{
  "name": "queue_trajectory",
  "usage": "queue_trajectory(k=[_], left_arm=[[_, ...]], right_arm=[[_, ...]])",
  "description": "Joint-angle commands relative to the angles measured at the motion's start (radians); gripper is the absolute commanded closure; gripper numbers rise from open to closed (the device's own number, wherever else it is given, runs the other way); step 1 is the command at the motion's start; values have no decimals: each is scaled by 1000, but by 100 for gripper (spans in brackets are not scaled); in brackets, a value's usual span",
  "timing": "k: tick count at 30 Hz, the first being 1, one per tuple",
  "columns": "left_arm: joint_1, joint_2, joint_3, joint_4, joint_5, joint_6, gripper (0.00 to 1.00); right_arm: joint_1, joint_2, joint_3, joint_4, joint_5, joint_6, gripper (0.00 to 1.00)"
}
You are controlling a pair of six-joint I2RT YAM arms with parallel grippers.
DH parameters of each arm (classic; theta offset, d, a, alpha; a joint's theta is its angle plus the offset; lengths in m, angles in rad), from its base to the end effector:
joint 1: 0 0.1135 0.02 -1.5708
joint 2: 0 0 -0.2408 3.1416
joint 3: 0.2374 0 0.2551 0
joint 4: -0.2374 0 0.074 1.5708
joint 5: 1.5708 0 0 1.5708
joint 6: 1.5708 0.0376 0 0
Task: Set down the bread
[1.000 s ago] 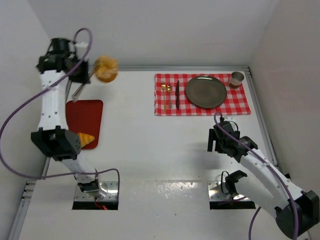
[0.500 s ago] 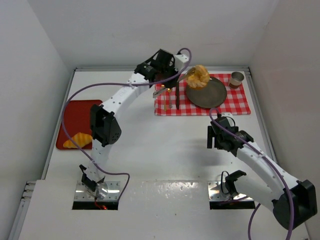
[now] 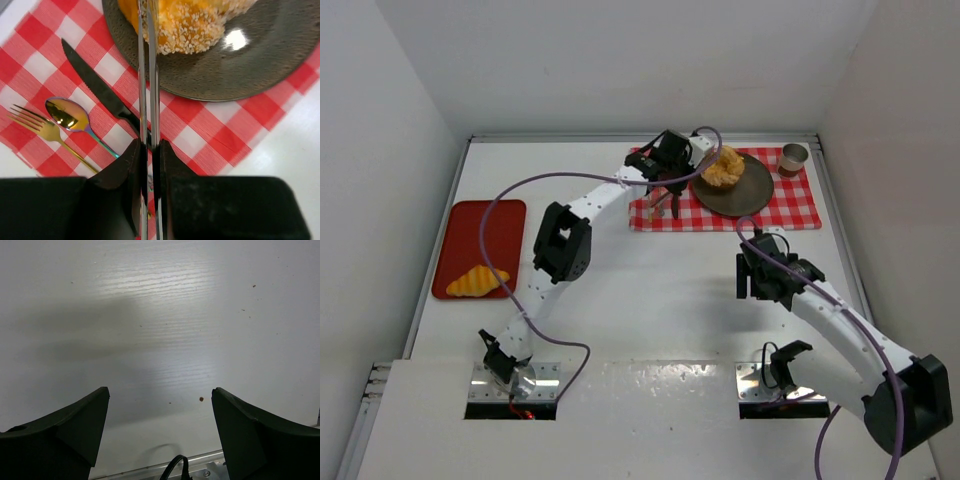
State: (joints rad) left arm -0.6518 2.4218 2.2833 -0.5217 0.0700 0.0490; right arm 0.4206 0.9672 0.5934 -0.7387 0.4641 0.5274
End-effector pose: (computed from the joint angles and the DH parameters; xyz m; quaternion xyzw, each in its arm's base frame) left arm 0.4301 -0.3315 0.2290 0.3226 0.8378 -0.1605 0.4103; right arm 0.1745 0.0596 0.1805 0.1028 0.9436 -0.0984 0.2989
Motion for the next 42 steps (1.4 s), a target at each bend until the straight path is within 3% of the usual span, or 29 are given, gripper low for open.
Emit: queue_trajectory(k=[1, 8, 12, 22, 27, 31, 32, 37, 42], left_arm=[[-8, -1, 33, 89, -13, -38, 96], [3, -52, 22, 89, 10, -80, 57], [23, -87, 22, 98, 48, -106, 44], [53, -105, 80, 98, 85, -149, 39], [127, -249, 68, 25, 135, -153, 39], [265, -491, -134, -131, 215, -59, 46], [330, -545, -250, -162, 206, -40, 48], [541, -902, -605, -371, -31, 40, 50], [743, -1108, -873, -549, -145, 54, 48]], right_arm=[[-5, 30, 49, 9, 15, -27, 17], [-2, 22, 45, 12, -2, -21, 16], [-5, 13, 39, 18, -18, -23, 16], [-3, -2, 46, -2, -39, -27, 16], [-5, -21, 45, 2, -51, -23, 16], [-5, -25, 28, 44, -64, -41, 16], [-5, -30, 23, 50, -74, -50, 16], [4, -12, 35, 96, -165, -116, 16], [23, 28, 58, 104, -217, -129, 16]])
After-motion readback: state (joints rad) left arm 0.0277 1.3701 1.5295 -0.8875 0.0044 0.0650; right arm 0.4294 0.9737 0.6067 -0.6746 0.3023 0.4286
